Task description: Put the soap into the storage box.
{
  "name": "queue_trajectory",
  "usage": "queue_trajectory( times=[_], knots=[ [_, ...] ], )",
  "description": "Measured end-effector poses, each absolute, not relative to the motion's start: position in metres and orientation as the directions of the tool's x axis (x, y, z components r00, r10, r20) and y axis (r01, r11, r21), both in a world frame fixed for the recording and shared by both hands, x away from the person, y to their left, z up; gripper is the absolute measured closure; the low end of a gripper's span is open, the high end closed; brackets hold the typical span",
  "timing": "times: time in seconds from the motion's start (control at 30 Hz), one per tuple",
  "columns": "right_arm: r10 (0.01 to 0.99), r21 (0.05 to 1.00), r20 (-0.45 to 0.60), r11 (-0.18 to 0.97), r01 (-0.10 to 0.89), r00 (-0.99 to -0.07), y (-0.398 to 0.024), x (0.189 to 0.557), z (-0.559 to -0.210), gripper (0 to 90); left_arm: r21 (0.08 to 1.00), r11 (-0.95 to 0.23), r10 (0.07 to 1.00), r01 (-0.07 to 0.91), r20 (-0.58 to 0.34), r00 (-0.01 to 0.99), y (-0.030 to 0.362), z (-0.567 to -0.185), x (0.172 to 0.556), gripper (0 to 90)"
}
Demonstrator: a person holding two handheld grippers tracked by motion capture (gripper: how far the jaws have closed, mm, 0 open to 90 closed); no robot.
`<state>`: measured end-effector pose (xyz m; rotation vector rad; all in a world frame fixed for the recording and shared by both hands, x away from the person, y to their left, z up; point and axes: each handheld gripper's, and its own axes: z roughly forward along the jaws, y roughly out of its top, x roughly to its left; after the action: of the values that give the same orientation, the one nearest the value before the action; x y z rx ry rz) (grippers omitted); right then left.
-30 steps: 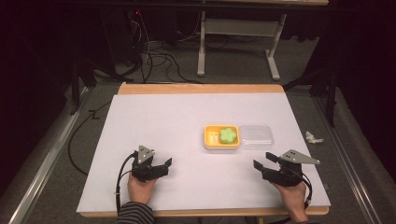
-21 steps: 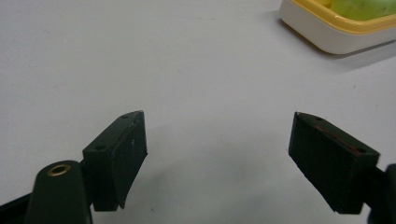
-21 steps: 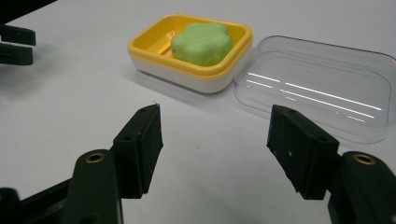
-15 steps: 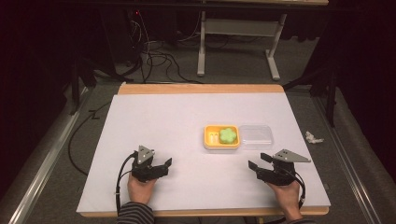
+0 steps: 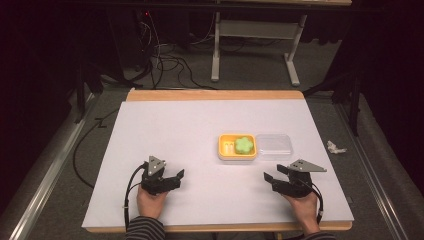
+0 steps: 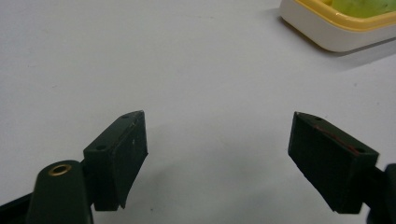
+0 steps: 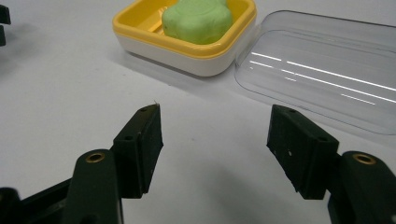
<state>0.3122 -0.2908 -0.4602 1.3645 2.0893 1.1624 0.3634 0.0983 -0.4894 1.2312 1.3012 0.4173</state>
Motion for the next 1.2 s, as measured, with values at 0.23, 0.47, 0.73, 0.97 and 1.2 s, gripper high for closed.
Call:
queue_trajectory(
  times=[0.23, 0.47, 0.73, 0.97, 1.2],
  knots=[
    [0.886, 0.791, 0.107, 0.200, 0.579, -0.452, -0.291, 0.321, -0.461, 36.2, 0.846, 0.371, 0.818, 0.382, -0.493, 0.298, 0.098, -0.489, 0.364, 20.1],
    [0.885, 0.777, 0.088, 0.226, 0.588, -0.456, -0.290, 0.329, -0.459, 36.2, 0.846, 0.370, 0.819, 0.383, -0.492, 0.295, 0.098, -0.490, 0.364, 20.1],
    [0.885, 0.761, 0.073, 0.249, 0.599, -0.461, -0.282, 0.335, -0.465, 36.3, 0.845, 0.370, 0.818, 0.386, -0.494, 0.296, 0.098, -0.490, 0.364, 19.9],
    [0.881, 0.759, 0.084, 0.246, 0.602, -0.466, -0.276, 0.338, -0.470, 36.2, 0.846, 0.370, 0.819, 0.384, -0.492, 0.295, 0.098, -0.490, 0.364, 19.9],
    [0.876, 0.757, 0.091, 0.247, 0.605, -0.473, -0.271, 0.340, -0.479, 38.0, 0.849, 0.368, 0.822, 0.379, -0.488, 0.293, 0.098, -0.490, 0.364, 19.9]
  ],
)
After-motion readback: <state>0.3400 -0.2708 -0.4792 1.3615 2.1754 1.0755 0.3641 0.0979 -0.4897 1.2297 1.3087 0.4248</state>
